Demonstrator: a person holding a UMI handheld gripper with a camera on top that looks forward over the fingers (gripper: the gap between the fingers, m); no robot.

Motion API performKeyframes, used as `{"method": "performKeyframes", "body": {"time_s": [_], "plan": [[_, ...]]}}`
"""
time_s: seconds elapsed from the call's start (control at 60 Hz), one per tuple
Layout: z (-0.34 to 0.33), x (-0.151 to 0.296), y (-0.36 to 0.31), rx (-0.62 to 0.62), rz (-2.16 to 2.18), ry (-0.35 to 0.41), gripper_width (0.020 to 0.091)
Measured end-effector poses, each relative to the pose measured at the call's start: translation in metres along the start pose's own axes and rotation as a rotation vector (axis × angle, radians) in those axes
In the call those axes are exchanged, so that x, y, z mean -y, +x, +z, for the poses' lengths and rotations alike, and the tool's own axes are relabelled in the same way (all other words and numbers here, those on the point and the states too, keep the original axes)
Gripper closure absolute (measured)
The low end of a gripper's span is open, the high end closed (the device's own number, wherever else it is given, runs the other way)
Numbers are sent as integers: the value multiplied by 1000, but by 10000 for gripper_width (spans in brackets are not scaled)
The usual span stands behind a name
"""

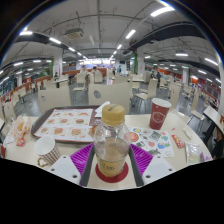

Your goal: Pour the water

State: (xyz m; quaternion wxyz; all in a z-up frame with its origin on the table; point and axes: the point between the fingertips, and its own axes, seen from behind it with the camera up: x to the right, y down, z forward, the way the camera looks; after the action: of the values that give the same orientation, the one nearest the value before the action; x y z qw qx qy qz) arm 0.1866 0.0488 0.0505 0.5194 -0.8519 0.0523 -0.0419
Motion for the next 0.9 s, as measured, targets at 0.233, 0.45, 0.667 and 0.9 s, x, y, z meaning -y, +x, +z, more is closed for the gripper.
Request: {"method": "performKeyframes", "body": {"time_s": [0.233,0.45,0.667,0.9], "plan": [[-54,9,-4,-24,-6,-51,264],[-152,6,-35,-35,24,-134,253],[-238,-4,-69,-34,33,-178,257],[-272,-1,-83,-27,15,-162,253]]}}
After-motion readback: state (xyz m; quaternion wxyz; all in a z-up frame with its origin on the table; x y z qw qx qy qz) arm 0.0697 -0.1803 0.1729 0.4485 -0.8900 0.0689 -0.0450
